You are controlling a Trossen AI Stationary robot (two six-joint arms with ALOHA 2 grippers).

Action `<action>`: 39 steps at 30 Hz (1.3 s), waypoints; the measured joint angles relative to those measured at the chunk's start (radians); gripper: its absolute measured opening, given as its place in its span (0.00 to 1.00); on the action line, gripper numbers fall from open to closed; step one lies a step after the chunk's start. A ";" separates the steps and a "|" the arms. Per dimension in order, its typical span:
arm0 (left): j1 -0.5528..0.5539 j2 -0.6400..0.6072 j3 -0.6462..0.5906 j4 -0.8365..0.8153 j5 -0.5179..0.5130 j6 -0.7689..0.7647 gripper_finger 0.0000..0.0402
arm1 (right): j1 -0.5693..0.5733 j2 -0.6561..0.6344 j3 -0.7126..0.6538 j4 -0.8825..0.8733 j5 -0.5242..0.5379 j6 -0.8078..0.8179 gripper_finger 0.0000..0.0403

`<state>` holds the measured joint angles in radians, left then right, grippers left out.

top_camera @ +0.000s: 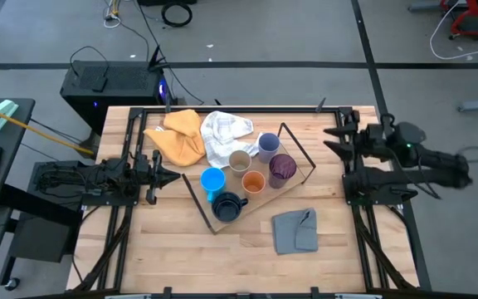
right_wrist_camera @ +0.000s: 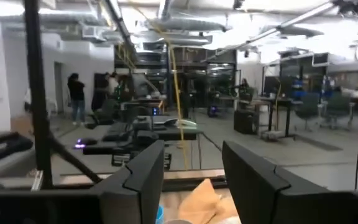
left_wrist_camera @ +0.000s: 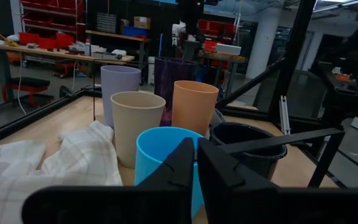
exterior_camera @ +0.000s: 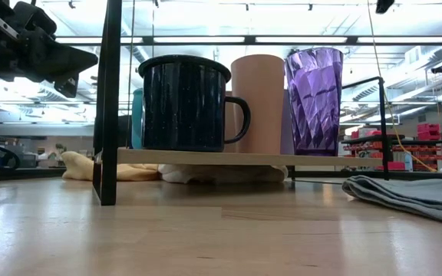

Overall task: Stack small to large cups/mugs on shelf
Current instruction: Return to Home Position

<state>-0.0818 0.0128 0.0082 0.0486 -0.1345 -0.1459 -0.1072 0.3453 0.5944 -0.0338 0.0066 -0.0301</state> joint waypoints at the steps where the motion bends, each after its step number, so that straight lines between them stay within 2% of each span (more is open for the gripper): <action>1: 0.000 0.000 0.000 0.000 0.000 0.000 0.07 | -0.055 0.006 0.000 0.009 -0.055 0.030 0.42; 5: 0.000 0.000 0.000 0.000 0.000 0.000 0.09 | -0.247 0.017 -0.001 0.016 -0.310 0.148 0.42; 7: 0.000 0.000 0.000 0.000 0.000 0.000 0.09 | -0.317 0.023 -0.001 0.029 -0.390 0.196 0.42; 10: 0.000 0.000 0.000 0.000 0.000 0.000 0.08 | -0.374 0.018 -0.034 0.149 -0.452 0.280 0.42; 14: 0.000 0.000 0.000 0.000 0.000 0.000 0.06 | -0.387 0.009 -0.110 0.420 -0.454 0.423 0.42; 16: 0.000 0.000 0.000 0.000 0.000 0.000 0.06 | -0.378 0.008 -0.127 0.485 -0.455 0.473 0.42; 21: 0.000 0.000 0.000 0.000 0.000 0.000 0.06 | -0.292 0.009 -0.117 0.469 -0.447 0.458 0.42; 28: 0.000 0.000 0.000 0.000 0.000 0.000 0.09 | -0.151 0.015 -0.075 0.356 -0.330 0.318 0.37; 36: 0.000 0.000 0.000 0.000 0.000 0.000 0.07 | -0.090 -0.022 -0.077 0.324 -0.316 0.332 0.34; 39: 0.000 0.000 0.000 0.000 0.000 0.000 0.06 | -0.047 -0.062 -0.077 0.310 -0.264 0.305 0.34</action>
<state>-0.0816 0.0128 0.0081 0.0483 -0.1345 -0.1462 -0.1544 0.2833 0.5179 0.2760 -0.2569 0.2751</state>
